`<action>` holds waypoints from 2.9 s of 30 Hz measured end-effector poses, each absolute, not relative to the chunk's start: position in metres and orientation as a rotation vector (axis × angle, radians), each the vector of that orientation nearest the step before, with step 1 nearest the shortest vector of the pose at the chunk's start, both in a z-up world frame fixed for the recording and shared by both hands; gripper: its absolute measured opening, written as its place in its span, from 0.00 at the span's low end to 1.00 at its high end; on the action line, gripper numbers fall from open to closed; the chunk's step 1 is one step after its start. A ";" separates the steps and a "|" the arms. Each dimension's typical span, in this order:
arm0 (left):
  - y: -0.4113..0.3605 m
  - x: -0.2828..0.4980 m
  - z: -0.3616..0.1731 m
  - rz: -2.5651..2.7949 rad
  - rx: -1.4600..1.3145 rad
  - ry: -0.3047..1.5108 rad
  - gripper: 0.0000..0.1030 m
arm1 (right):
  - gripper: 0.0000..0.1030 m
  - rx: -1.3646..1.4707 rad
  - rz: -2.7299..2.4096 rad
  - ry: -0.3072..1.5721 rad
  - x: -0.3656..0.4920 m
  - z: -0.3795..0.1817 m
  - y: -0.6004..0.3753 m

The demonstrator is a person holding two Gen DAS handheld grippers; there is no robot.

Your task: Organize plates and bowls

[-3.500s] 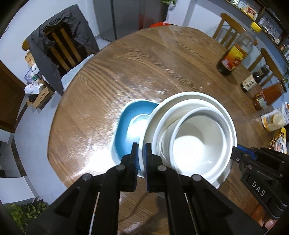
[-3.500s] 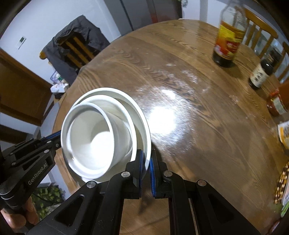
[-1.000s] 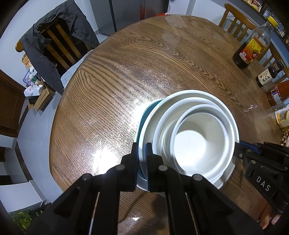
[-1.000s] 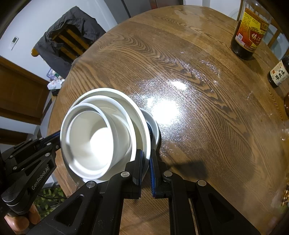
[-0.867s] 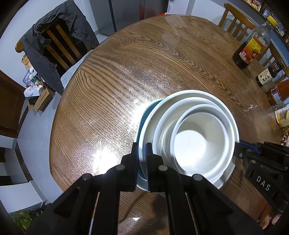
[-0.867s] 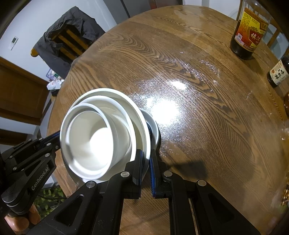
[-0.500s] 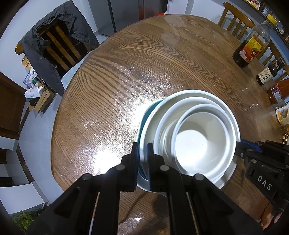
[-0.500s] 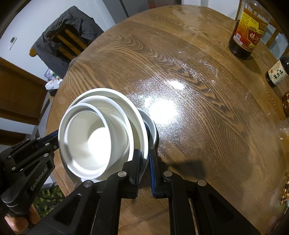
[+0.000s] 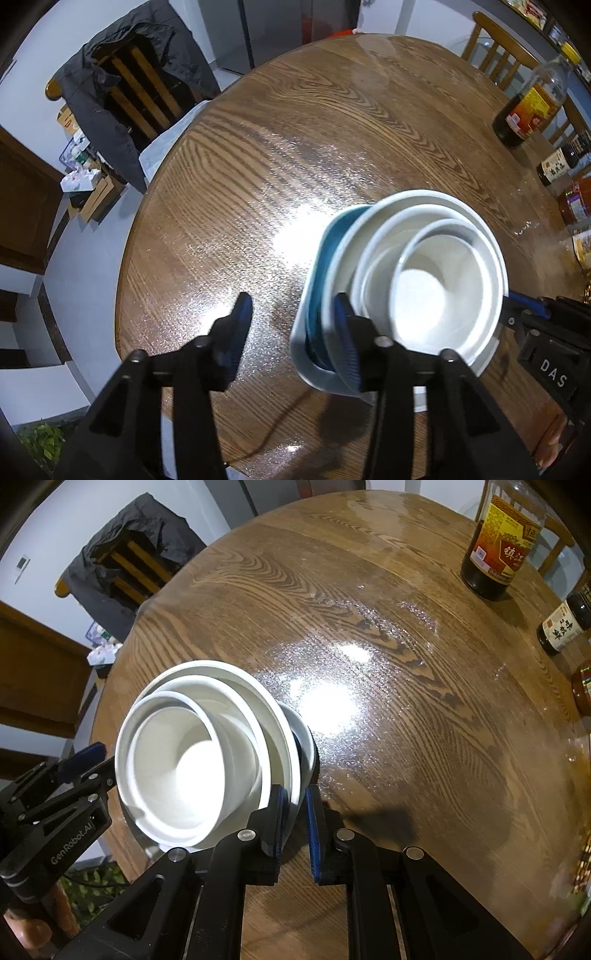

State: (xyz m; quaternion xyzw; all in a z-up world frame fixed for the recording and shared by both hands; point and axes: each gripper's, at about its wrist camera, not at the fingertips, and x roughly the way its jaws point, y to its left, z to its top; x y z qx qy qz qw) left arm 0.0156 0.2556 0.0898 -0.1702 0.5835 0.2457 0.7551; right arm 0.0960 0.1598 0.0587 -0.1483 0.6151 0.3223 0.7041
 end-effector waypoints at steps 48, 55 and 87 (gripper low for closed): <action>0.256 0.003 0.083 0.614 -0.371 1.231 0.82 | 0.57 -0.328 0.583 1.248 0.092 0.067 0.141; 0.251 0.003 0.086 0.599 -0.327 1.196 0.82 | 0.57 -0.331 0.578 1.240 0.092 0.067 0.138; 0.226 -0.024 0.145 0.569 -0.229 0.949 0.99 | 0.87 -0.315 0.708 0.983 0.049 0.119 0.123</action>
